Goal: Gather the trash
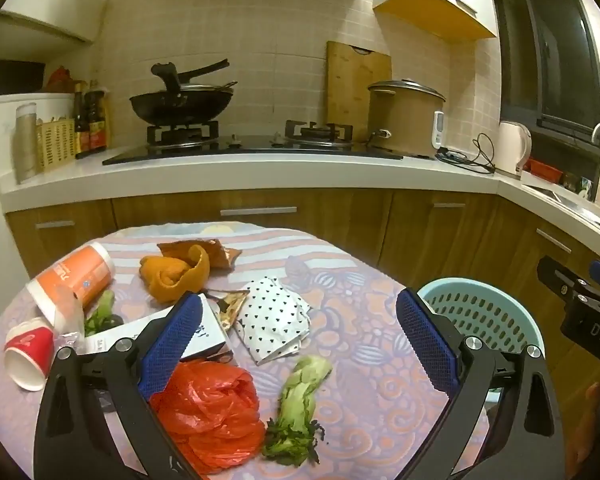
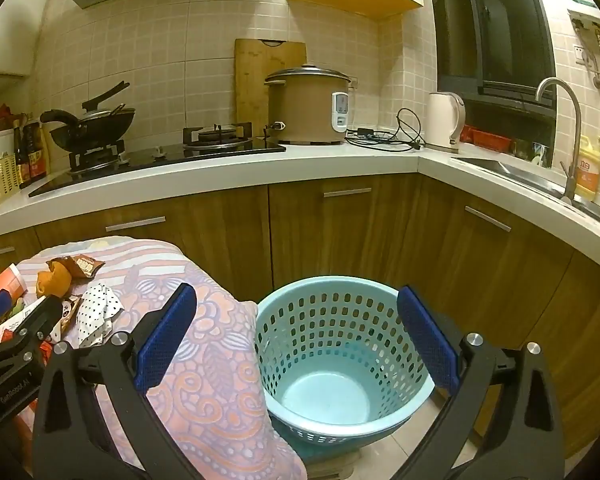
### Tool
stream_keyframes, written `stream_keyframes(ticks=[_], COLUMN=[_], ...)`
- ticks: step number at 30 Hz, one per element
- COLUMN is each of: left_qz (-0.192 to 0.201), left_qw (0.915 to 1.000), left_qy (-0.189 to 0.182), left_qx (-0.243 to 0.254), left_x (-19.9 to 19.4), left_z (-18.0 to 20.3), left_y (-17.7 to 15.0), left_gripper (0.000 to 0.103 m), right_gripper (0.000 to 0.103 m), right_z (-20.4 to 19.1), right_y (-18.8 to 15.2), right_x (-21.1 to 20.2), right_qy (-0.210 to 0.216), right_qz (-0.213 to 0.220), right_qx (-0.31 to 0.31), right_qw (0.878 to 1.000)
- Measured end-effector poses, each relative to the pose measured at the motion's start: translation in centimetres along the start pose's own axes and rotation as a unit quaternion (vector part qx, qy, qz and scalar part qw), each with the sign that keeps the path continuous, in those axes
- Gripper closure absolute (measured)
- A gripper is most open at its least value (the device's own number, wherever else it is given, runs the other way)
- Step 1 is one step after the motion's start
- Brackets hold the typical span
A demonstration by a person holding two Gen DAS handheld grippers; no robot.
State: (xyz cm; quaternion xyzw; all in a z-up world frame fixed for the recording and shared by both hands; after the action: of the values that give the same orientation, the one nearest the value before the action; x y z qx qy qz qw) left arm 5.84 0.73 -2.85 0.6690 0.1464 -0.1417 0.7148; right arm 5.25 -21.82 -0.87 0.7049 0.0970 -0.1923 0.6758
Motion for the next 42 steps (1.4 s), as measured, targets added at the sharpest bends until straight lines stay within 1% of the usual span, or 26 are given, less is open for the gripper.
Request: stream_keyframes(ticks=[18, 30, 42], left_qz=[0.002, 0.002, 0.002], left_qw=[1.0, 1.0, 1.0], left_qy=[0.002, 0.003, 0.003], left_qx=[0.001, 0.002, 0.002], left_x=[0.2, 0.2, 0.21], left_z=[-0.23, -0.18, -0.15], left_y=[0.01, 0.02, 0.0], left_gripper=[0.008, 0.009, 0.009], right_gripper=[0.008, 0.008, 0.008], right_z=[0.52, -0.08, 0.4], right_y=[-0.39, -0.59, -0.71], right_x=[0.45, 0.49, 0.77], right_qy=[-0.003, -0.002, -0.001], right_qz=[-0.01, -0.009, -0.014], right_qx=[0.006, -0.004, 0.007], right_qw=[1.0, 1.0, 1.0])
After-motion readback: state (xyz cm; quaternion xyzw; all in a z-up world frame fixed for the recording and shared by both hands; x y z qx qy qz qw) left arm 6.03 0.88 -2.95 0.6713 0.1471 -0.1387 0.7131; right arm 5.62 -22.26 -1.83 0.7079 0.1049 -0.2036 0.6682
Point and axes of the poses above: each gripper's, at about its wrist camera, not at the fingertips, and x roughly the way its jaws point, z to its right, y to its top, the point moved 7 cm from there along x, roughly the way its jaws point, and after that the axes turned 2 degrees about -y, right-handed, at the moved point
